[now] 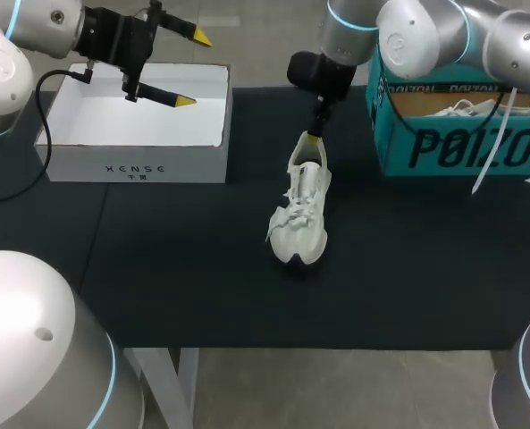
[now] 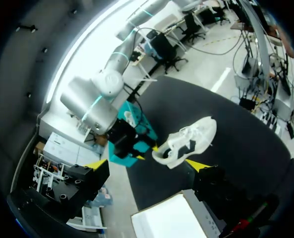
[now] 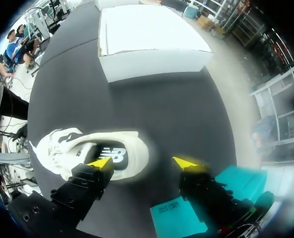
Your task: Take the shoe out of the shoebox, open the shoe tongue, remove and reinsert the insole, then place the shoe into the shoebox
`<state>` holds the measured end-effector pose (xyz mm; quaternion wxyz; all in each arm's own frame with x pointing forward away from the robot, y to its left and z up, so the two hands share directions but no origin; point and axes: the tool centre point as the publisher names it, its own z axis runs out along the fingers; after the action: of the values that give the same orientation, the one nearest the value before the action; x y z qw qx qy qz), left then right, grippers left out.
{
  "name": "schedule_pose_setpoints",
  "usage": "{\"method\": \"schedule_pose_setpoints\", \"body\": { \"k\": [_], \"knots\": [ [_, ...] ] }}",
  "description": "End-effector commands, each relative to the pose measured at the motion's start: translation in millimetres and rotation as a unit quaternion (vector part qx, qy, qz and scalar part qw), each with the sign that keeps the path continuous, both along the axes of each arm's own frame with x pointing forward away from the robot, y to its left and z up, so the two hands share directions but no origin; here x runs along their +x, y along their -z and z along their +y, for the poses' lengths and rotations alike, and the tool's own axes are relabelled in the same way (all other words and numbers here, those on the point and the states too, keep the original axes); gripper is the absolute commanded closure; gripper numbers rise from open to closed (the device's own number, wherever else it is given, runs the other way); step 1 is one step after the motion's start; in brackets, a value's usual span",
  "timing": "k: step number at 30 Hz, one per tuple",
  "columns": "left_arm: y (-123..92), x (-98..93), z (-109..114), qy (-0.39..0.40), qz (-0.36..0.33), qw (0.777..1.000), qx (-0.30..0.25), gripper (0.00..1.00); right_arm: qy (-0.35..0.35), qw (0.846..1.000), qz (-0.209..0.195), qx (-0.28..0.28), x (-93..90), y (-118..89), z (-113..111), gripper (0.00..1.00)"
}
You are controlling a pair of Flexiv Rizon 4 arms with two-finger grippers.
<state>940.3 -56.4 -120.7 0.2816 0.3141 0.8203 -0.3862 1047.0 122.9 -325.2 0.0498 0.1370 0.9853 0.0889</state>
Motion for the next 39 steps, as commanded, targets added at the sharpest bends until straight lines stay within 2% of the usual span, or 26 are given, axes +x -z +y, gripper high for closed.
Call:
{"method": "schedule_pose_setpoints", "body": {
  "k": [1, 5, 10, 14, 15, 17, 20, 22, 23, 24, 25, 30, 39],
  "knots": [
    [0.3, -0.2, -0.3, -0.001, 0.0, 1.0, 0.001, 0.0, -0.005, 1.0, 0.005, -0.017, 8.1, 13.6, 10.4, 0.19],
    [0.3, -0.2, -0.3, -0.001, 0.0, 1.0, 0.001, 0.0, -0.013, 0.998, -0.004, -0.053, 7.5, 26.0, 12.5, 0.15],
    [0.3, -0.2, -0.3, -0.001, 0.0, 1.0, 0.001, 0.0, -0.009, 0.998, -0.005, -0.068, 9.6, 40.3, 11.3, 0.13],
    [0.3, -0.2, -0.3, -0.001, 0.0, 1.0, 0.001, 0.0, 0.003, 0.997, -0.007, -0.077, 14.8, 48.8, 6.0, 0.19],
    [0.3, -0.2, -0.3, -0.001, 0.0, 1.0, 0.001, 0.0, 0.004, 0.997, -0.006, -0.077, 15.9, 50.6, 4.1, 0.23],
    [0.3, -0.2, -0.3, -0.001, 0.0, 1.0, 0.001, 0.0, 0.011, 0.997, -0.004, -0.076, 17.5, 54.8, 0.4, 0.23],
    [0.3, -0.2, -0.3, -0.001, 0.0, 1.0, 0.001, 0.0, 0.015, 0.997, 0.001, -0.081, 16.4, 63.1, -2.6, 0.31],
    [0.3, -0.2, -0.3, -0.001, 0.0, 1.0, 0.001, 0.0, 0.02, 0.996, 0.004, -0.09, 14.9, 68.2, -4.3, 0.51],
    [0.3, -0.2, -0.3, -0.001, 0.0, 1.0, 0.001, 0.0, 0.023, 0.996, 0.006, -0.091, 14.1, 70.1, -5.4, 0.53],
    [0.3, -0.2, -0.3, -0.001, 0.0, 1.0, 0.001, 0.0, 0.027, 0.995, 0.008, -0.091, 13.3, 70.9, -6.3, 0.84],
    [0.3, -0.2, -0.3, -0.001, 0.0, 1.0, 0.001, 0.0, 0.03, 0.995, 0.008, -0.09, 11.9, 70.6, -7.4, 1.0],
    [0.3, -0.2, -0.3, -0.001, 0.0, 1.0, 0.001, 0.0, 0.032, 0.995, 0.003, -0.096, 0.9, 57.5, -8.0, 1.0],
    [0.3, -0.2, -0.3, -0.001, 0.0, 1.0, 0.001, 0.0, 0.075, 0.994, -0.031, -0.067, -22.0, -1.6, -5.8, 1.0]
  ]
}}
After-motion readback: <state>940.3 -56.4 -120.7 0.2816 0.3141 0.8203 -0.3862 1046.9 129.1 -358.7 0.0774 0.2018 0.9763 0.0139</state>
